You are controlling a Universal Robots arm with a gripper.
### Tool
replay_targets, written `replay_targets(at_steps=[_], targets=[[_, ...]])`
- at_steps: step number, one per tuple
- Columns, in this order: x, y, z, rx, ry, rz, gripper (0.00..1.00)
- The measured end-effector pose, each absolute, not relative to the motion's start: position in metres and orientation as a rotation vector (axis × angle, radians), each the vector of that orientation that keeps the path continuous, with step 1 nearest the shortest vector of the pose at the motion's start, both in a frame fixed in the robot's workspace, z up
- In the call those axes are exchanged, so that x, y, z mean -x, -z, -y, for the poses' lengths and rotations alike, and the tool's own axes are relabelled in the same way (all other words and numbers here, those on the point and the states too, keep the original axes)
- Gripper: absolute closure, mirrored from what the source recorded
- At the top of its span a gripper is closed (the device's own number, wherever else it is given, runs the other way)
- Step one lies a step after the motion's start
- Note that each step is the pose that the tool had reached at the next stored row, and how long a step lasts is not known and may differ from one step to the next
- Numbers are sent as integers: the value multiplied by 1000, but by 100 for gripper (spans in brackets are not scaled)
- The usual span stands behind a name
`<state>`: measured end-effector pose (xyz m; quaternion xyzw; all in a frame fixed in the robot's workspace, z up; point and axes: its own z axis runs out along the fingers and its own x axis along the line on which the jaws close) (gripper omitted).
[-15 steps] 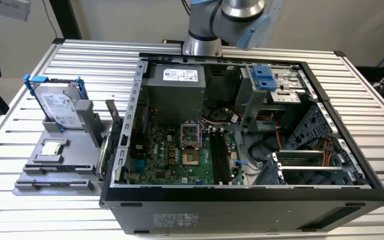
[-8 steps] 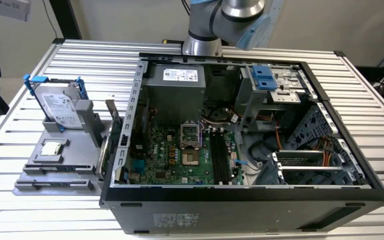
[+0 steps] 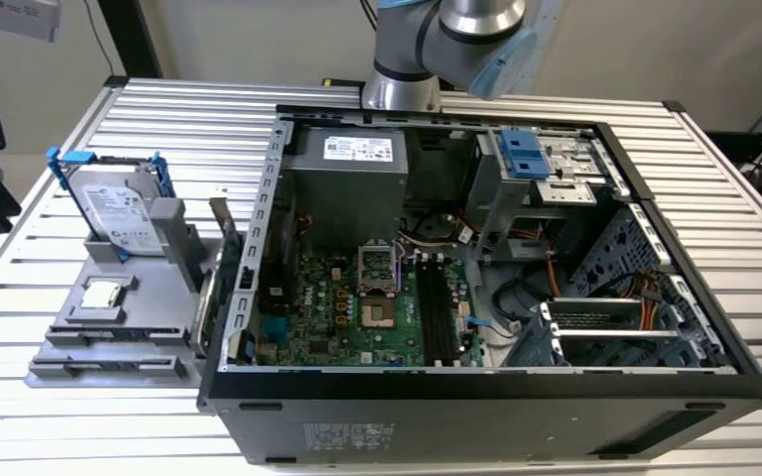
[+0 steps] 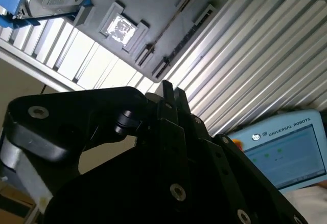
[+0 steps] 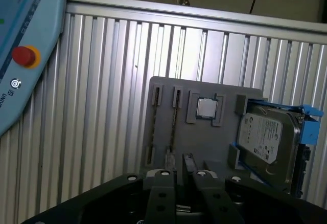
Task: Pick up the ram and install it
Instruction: 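Pick up the ram and move it above insertion slot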
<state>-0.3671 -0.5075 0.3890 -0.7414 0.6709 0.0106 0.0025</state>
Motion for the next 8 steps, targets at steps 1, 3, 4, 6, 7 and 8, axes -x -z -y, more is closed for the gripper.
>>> replay_targets(at_steps=[1, 3, 4, 6, 7, 8], targets=[[367, -389, 507, 2326, -33, -2105, 0], [367, -389, 507, 2325, -34, -2104, 0], [367, -389, 507, 2325, -34, -2104, 0], [367, -389, 508, 2325, -34, -2104, 0], [367, -389, 508, 2325, -34, -2104, 0], [367, -389, 507, 2325, -34, -2104, 0]])
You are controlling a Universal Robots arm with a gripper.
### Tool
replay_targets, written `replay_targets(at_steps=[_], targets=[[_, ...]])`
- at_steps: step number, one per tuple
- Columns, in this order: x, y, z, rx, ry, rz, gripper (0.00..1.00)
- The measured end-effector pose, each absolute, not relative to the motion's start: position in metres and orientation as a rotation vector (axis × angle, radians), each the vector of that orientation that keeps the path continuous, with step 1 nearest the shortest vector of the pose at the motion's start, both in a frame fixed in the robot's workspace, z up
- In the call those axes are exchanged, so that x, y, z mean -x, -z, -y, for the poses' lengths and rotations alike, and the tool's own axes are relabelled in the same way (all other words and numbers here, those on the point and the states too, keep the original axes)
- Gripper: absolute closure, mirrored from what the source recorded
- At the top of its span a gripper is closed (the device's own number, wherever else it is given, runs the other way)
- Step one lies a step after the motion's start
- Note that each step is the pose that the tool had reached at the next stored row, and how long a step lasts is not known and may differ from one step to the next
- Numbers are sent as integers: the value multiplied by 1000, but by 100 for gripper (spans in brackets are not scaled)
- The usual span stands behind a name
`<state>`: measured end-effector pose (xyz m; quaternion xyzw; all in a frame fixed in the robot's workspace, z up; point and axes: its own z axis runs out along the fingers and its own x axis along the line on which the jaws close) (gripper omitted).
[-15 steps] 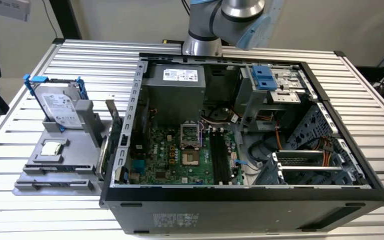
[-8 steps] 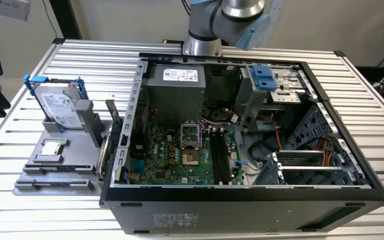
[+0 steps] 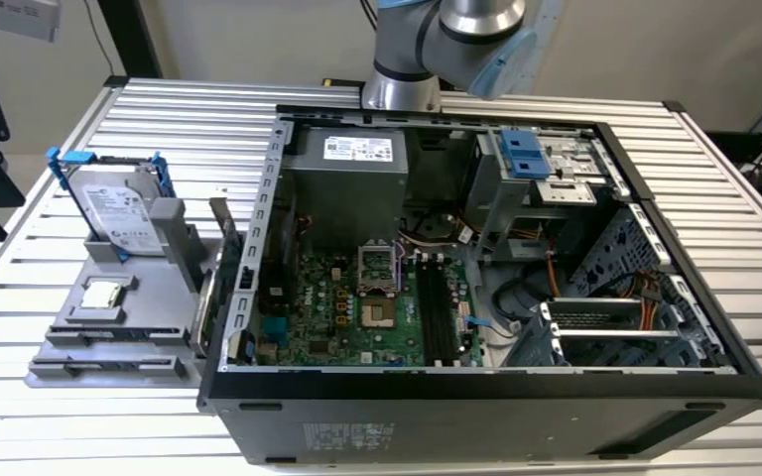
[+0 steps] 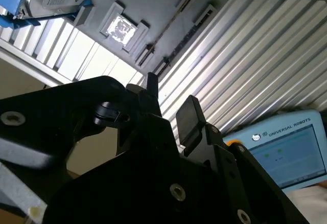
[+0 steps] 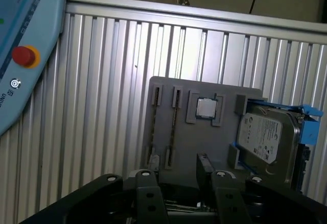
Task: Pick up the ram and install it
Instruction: 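Pick up the ram and move it above insertion slot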
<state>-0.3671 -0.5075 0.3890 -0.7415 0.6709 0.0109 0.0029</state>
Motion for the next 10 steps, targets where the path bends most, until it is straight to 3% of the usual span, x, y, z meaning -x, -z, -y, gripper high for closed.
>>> replay_targets(at_steps=[10], targets=[[367, -387, 507, 2296, -35, -2135, 0]])
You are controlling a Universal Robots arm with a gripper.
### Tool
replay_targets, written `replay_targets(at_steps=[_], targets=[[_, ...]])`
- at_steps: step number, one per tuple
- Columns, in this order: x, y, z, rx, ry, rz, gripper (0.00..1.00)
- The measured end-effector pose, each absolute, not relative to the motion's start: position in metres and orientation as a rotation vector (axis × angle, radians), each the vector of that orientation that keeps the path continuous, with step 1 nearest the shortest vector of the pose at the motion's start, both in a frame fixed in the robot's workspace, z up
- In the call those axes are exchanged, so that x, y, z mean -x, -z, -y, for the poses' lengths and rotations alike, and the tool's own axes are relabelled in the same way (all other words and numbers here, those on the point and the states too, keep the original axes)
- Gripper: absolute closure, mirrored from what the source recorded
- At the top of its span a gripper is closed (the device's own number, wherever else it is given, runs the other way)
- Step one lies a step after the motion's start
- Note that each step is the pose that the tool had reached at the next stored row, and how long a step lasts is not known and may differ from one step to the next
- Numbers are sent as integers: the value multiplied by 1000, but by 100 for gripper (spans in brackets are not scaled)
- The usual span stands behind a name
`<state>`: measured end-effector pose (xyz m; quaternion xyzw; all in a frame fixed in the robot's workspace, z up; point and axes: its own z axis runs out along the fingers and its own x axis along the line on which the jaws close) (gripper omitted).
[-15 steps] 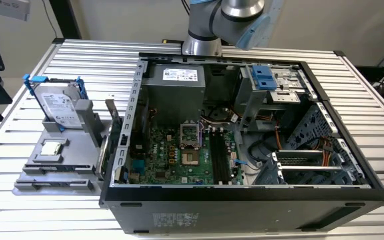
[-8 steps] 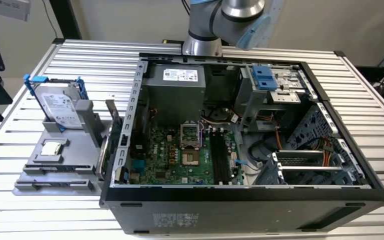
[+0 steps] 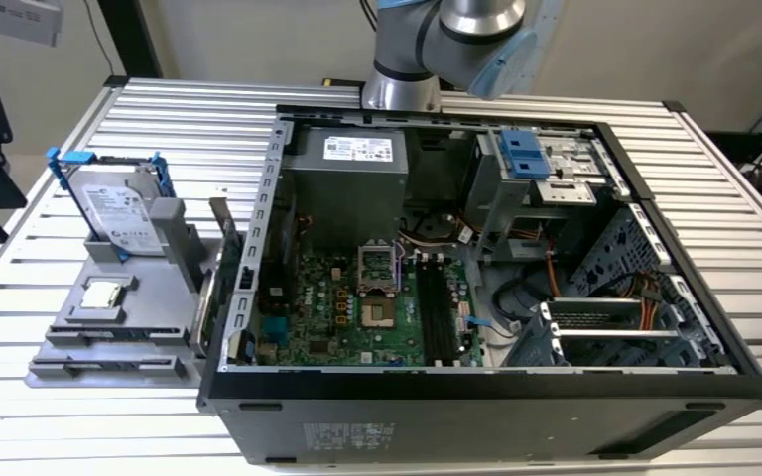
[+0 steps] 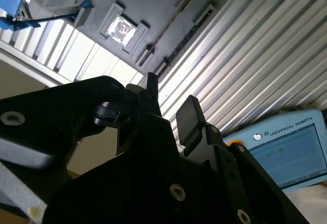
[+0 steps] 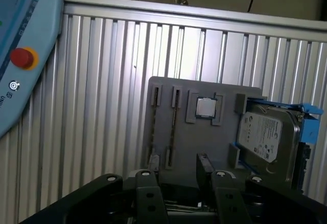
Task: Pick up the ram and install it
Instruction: 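Pick up the ram and move it above insertion slot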
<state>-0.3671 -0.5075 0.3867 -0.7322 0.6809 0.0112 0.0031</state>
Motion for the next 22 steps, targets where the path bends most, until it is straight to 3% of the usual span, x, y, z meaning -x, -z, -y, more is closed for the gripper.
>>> replay_targets(at_steps=[22], targets=[[367, -350, 507, 2271, -35, -2161, 0]])
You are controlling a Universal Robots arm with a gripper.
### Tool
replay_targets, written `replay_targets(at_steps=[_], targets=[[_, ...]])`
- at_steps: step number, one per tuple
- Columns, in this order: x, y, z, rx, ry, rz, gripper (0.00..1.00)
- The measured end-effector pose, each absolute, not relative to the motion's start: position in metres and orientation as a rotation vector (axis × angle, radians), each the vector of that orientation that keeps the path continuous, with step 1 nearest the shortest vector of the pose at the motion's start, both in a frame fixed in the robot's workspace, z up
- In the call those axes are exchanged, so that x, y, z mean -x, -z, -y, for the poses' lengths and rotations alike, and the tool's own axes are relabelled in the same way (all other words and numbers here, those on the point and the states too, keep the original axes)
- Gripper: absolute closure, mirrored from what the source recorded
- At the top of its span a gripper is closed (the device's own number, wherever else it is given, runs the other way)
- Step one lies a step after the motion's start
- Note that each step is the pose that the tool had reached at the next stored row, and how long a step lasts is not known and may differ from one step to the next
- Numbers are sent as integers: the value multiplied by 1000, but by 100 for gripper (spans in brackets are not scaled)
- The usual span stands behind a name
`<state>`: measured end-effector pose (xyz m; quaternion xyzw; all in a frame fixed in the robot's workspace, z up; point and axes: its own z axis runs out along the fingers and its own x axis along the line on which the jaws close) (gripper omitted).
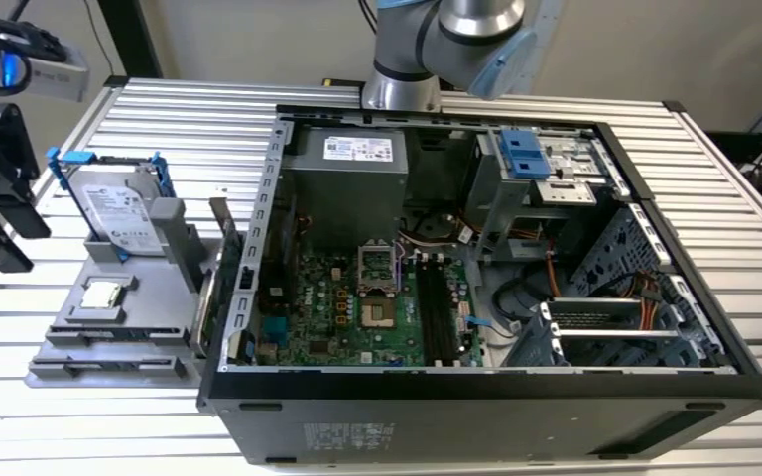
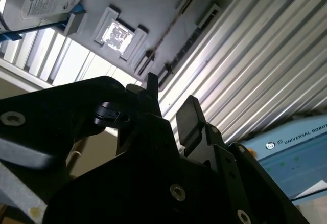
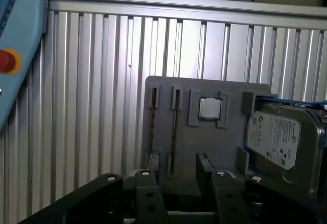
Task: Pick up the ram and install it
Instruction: 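Pick up the ram and move it above insertion slot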
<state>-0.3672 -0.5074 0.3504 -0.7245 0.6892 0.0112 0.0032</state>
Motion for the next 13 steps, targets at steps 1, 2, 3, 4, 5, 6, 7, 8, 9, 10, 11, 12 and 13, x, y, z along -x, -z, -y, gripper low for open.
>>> replay_targets(at_steps=[1, 2, 3, 4, 5, 6, 7, 8, 9, 10, 11, 12, 13], targets=[[367, -349, 507, 2271, -35, -2161, 0], [367, -347, 507, 2271, -35, -2161, 0], [367, -345, 508, 2272, -35, -2161, 0], [367, -343, 508, 2272, -35, -2161, 0], [367, -341, 508, 2272, -35, -2161, 0], [367, -340, 508, 2272, -35, -2161, 0], [367, -338, 508, 2272, -35, -2161, 0], [367, -336, 508, 2272, -35, -2161, 0], [367, -334, 508, 2271, -35, -2161, 0], [367, -332, 508, 2271, -35, -2161, 0], [367, -331, 508, 2271, -35, -2161, 0], [367, -329, 508, 2271, -35, -2161, 0], [367, -327, 508, 2271, -35, -2161, 0]])
